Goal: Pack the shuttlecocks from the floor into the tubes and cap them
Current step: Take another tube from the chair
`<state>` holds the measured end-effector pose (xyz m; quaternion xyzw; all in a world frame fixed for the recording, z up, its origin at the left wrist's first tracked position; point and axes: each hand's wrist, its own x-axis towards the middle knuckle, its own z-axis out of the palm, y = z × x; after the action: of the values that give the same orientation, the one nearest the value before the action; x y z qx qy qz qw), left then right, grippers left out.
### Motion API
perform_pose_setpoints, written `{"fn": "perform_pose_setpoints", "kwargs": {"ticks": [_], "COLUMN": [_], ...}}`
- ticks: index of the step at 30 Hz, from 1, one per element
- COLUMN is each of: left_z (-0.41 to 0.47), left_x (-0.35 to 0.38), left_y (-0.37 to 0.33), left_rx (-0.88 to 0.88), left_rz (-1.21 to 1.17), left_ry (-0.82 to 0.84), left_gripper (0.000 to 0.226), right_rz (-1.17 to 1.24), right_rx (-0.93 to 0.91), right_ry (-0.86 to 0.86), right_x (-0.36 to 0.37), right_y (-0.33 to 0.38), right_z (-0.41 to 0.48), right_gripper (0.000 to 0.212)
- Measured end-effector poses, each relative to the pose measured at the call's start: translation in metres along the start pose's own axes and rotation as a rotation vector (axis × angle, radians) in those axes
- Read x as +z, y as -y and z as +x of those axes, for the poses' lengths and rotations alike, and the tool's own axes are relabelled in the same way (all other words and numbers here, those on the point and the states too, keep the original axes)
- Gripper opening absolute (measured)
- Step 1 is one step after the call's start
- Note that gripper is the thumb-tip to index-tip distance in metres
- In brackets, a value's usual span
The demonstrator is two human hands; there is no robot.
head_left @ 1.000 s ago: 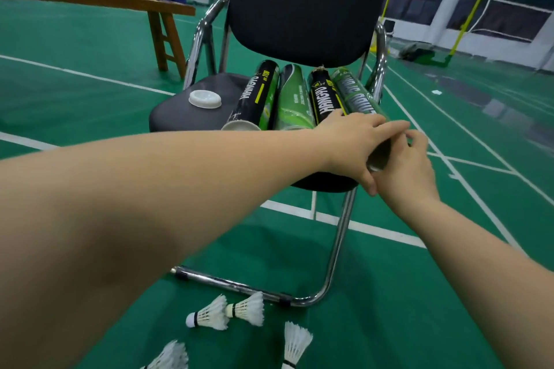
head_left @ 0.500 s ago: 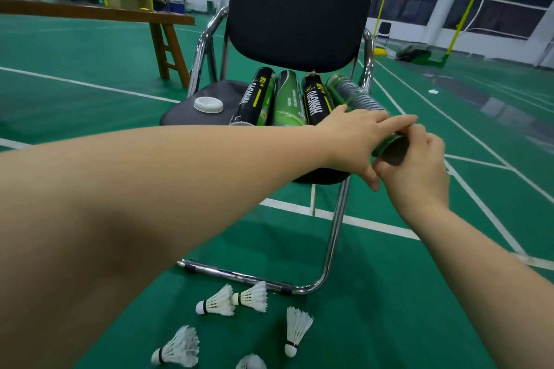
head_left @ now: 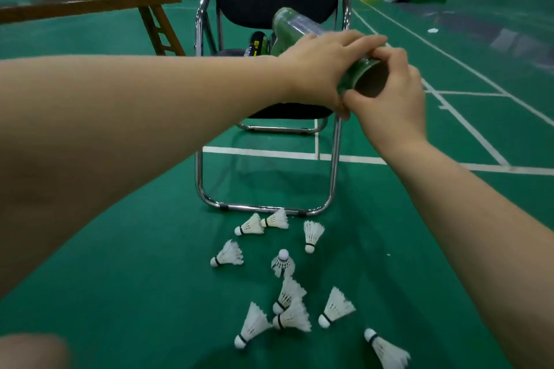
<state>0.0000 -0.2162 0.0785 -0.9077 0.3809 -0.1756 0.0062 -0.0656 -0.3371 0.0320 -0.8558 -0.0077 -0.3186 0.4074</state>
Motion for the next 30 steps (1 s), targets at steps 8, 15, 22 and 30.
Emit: {"fn": "perform_pose_setpoints", "kwargs": {"ticks": [8, 15, 22, 30], "left_z": [-0.071, -0.109, -0.142, -0.183], "left_x": [-0.030, -0.029, -0.012, 0.022], "left_y": [-0.021, -0.020, -0.010, 0.007], "left_rx": [0.007, 0.001, -0.069, -0.194], "left_rz": [0.032, -0.022, -0.173, -0.293], "left_ry": [0.030, 0.087, 0.029, 0.047], "left_gripper": [0.110, 0.117, 0.119, 0.119], "right_rz": [0.022, 0.057, 0.014, -0.048], "right_rx": [-0.017, 0.029, -0.011, -0.026], "right_ry": [0.128, 0.234, 0.339, 0.512], "right_x": [-0.020, -0.014, 0.001, 0.038], "right_y": [0.043, 0.058, 0.066, 0.068], "right_z": [-0.056, -0.084, -0.093, -0.107], "right_gripper": [0.055, 0.056, 0.056, 0.055]}}
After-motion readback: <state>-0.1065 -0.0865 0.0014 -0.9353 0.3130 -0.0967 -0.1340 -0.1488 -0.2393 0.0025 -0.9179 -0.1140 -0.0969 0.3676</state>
